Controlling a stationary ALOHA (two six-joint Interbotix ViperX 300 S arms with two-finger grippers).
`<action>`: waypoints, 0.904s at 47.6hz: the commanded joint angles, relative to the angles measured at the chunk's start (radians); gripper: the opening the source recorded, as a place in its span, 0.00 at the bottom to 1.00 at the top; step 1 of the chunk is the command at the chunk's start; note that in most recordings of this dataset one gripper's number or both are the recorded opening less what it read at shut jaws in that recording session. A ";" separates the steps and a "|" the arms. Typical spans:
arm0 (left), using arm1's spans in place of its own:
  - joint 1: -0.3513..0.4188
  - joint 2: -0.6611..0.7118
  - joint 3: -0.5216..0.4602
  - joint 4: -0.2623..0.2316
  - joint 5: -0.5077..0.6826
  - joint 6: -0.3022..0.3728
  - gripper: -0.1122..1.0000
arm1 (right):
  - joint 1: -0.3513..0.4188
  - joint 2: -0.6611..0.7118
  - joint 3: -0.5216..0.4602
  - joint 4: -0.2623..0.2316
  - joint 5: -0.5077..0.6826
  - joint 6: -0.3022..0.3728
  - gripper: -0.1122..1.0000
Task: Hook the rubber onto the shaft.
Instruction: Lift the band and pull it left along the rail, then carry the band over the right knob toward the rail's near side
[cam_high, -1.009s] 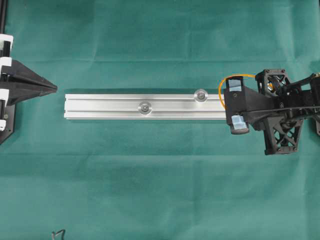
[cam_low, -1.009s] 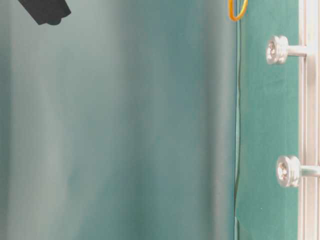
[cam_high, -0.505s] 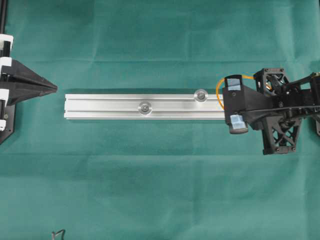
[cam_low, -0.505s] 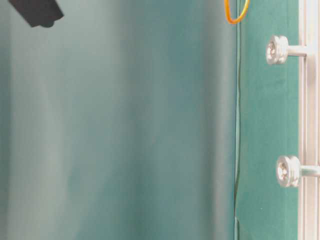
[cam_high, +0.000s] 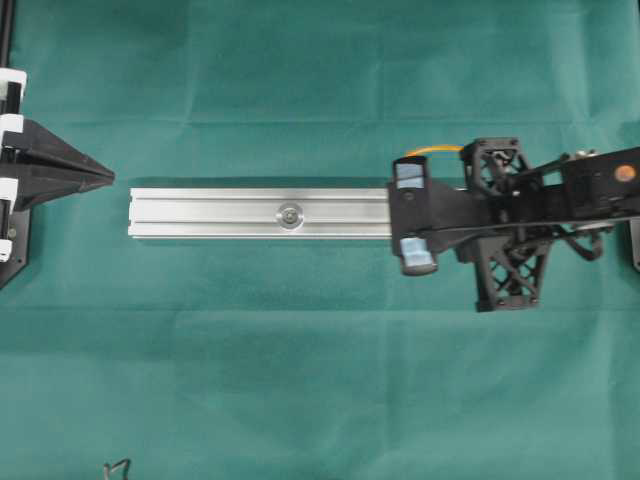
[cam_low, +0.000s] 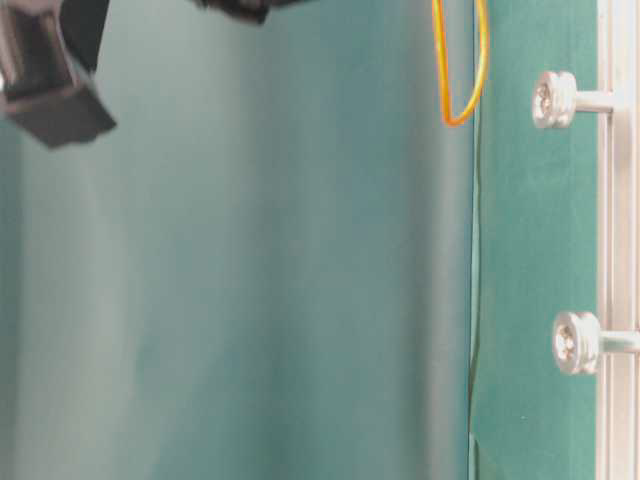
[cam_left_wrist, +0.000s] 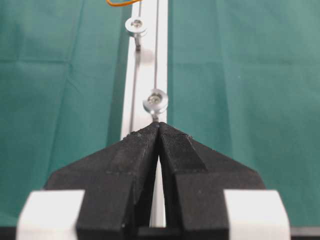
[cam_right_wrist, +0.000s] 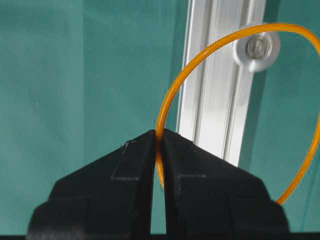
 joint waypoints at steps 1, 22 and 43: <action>0.003 0.008 -0.032 0.003 -0.005 0.000 0.10 | 0.002 0.005 -0.048 -0.011 -0.005 0.000 0.16; 0.003 0.008 -0.032 0.003 -0.005 0.000 0.10 | 0.002 0.046 -0.084 -0.020 -0.009 0.000 0.16; 0.002 0.008 -0.032 0.003 -0.005 0.000 0.10 | 0.002 0.051 -0.072 -0.020 -0.023 0.000 0.16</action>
